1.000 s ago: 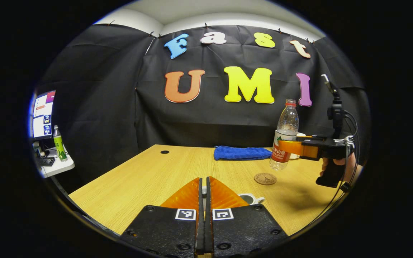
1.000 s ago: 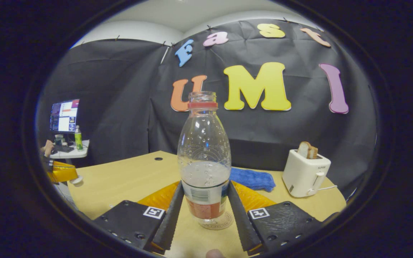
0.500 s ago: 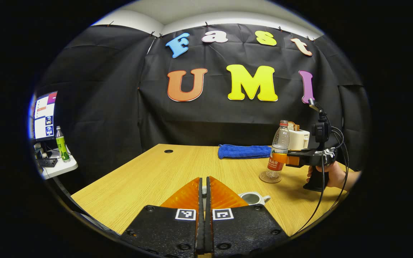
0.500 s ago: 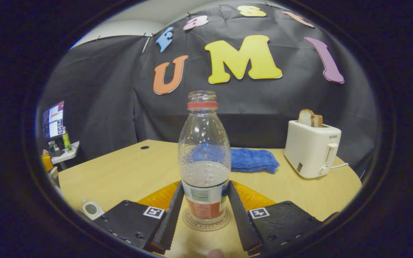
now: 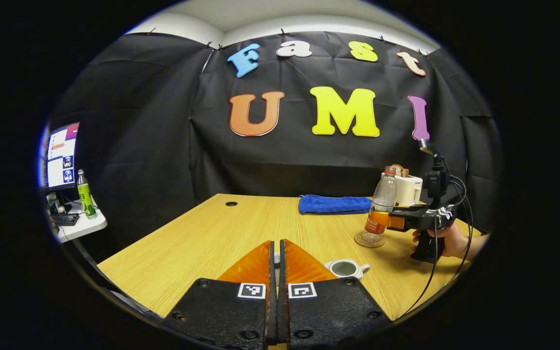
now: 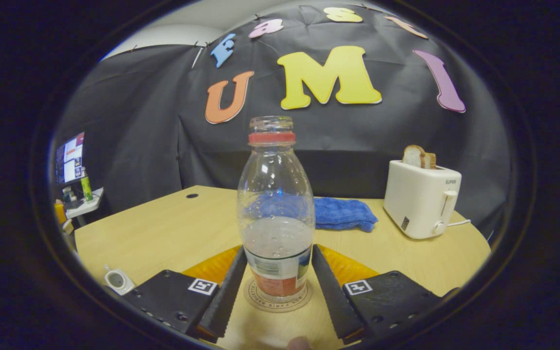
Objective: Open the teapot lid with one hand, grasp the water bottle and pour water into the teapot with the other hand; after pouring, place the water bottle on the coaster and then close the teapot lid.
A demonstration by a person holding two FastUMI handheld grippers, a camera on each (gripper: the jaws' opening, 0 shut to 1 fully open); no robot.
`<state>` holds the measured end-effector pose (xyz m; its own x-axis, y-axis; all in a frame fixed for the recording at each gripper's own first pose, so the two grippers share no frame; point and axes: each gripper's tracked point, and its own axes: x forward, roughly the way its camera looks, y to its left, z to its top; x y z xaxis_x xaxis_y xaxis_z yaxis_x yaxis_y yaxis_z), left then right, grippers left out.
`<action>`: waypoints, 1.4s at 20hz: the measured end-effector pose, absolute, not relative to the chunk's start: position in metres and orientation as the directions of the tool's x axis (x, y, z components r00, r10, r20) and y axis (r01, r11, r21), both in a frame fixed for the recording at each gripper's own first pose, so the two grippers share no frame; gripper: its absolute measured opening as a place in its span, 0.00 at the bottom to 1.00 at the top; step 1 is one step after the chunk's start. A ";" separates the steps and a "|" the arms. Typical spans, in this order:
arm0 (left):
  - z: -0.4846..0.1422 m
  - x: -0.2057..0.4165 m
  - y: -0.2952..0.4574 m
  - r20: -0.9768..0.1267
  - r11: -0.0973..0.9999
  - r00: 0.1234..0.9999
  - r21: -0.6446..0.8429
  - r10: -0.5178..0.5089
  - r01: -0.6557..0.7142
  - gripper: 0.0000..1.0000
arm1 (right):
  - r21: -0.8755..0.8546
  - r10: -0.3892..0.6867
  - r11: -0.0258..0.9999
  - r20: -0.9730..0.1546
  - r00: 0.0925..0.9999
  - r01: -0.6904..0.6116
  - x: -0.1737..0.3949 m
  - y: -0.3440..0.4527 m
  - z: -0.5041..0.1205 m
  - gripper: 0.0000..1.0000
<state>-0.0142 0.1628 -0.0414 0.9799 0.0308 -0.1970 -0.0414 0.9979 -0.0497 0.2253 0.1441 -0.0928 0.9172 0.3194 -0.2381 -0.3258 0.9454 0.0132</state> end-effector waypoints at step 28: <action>-0.089 0.040 0.062 -0.206 0.989 0.972 -0.120 -0.109 0.085 0.03 | -0.044 0.109 0.993 -0.053 0.993 -0.112 0.078 0.011 -0.055 0.94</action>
<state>0.0395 0.0620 -0.0888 0.9724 -0.1090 -0.2064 0.0854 0.9891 -0.1202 0.0781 0.0108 -0.0553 0.9926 0.1093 -0.0526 -0.1116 0.9928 -0.0437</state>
